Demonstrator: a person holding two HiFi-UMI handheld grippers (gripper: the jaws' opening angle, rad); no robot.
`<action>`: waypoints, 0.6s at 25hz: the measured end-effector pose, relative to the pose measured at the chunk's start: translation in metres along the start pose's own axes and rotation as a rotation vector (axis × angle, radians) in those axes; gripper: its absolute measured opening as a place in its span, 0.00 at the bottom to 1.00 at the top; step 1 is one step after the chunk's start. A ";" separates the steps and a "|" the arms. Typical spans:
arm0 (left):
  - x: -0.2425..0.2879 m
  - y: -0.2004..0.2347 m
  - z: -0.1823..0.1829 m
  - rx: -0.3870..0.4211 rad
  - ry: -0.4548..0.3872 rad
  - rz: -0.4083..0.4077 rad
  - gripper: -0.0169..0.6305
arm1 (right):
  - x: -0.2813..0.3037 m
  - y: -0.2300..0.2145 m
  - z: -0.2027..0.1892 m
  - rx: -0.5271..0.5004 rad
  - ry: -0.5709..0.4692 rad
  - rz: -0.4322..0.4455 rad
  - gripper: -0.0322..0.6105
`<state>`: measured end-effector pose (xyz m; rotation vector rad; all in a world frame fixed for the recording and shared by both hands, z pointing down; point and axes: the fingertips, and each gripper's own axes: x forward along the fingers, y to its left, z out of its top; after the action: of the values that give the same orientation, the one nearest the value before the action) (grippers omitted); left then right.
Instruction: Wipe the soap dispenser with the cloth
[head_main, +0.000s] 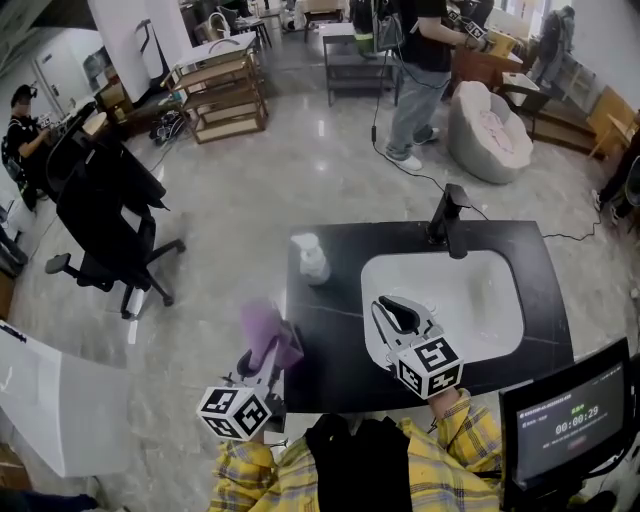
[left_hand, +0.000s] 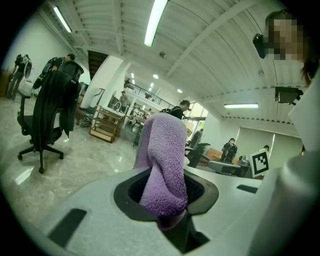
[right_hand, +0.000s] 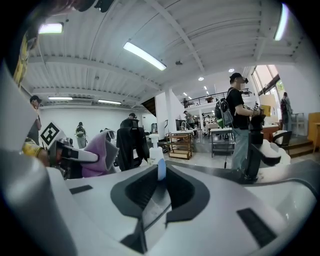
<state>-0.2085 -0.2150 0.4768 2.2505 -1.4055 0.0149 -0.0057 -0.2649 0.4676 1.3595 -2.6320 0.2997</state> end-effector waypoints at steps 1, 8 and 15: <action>-0.003 0.002 -0.001 -0.001 0.000 0.008 0.15 | -0.003 -0.001 -0.002 0.008 0.002 -0.004 0.12; -0.016 0.006 -0.009 -0.017 0.000 0.040 0.15 | -0.018 -0.005 -0.010 0.069 0.005 -0.028 0.08; -0.018 0.001 -0.014 -0.010 0.007 0.032 0.15 | -0.020 0.002 -0.020 0.089 0.026 -0.029 0.07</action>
<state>-0.2149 -0.1943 0.4853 2.2175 -1.4349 0.0262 0.0049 -0.2433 0.4824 1.4090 -2.6038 0.4326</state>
